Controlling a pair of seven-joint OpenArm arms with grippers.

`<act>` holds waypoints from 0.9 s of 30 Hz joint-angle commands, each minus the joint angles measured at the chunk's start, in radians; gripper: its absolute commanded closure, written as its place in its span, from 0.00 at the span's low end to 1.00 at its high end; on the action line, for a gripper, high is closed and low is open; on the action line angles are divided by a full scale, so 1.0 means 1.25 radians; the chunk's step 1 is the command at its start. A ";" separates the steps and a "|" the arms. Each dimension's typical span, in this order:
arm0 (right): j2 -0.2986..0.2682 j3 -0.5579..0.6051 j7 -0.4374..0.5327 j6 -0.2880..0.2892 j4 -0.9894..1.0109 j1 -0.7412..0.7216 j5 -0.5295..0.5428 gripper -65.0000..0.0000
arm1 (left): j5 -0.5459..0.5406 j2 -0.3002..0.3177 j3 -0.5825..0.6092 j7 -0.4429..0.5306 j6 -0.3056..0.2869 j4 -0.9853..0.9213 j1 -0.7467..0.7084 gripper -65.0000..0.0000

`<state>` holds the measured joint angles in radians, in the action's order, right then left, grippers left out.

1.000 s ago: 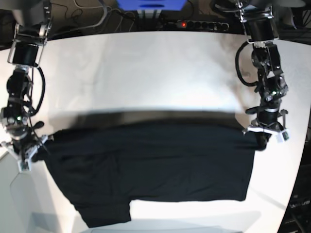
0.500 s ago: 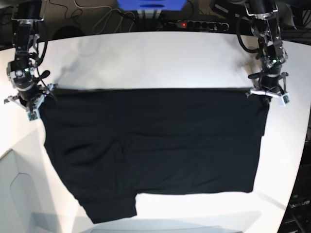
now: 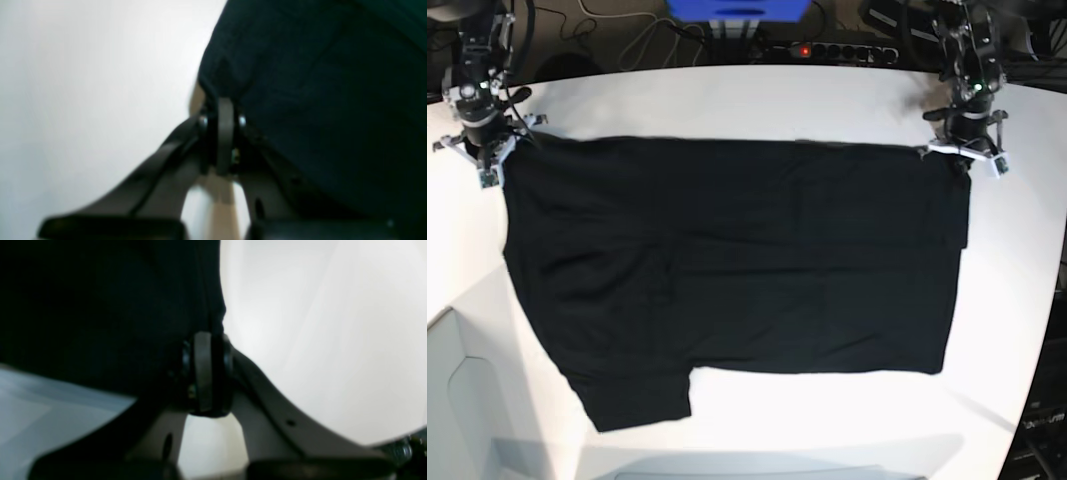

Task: Fold the T-shirt properly
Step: 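Drag the folded edge back toward the robot with both grippers, then release and move both grippers to the shirt's hem corners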

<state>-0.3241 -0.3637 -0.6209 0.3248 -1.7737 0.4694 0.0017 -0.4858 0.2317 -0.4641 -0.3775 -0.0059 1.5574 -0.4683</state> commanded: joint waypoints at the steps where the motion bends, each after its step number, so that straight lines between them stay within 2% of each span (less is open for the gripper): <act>1: -0.010 -0.007 0.010 -0.005 -0.013 0.011 -0.001 1.00 | 0.008 -0.008 -0.005 -0.004 0.000 0.021 -0.024 1.00; 10: -0.011 -0.062 0.010 -0.005 -0.012 0.039 -0.001 1.00 | 0.008 -0.017 -0.007 -0.006 0.000 0.104 -0.149 1.00; 27: -0.016 -0.086 0.008 -0.004 -0.012 0.060 -0.001 1.00 | 0.009 -0.015 -0.009 -0.006 0.002 0.102 -0.220 1.00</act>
<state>-0.3271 -0.4618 -0.6250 0.3248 -1.7729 0.5415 0.0074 -0.4805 0.2050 -0.4702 -0.3538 -0.0097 1.6825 -0.7212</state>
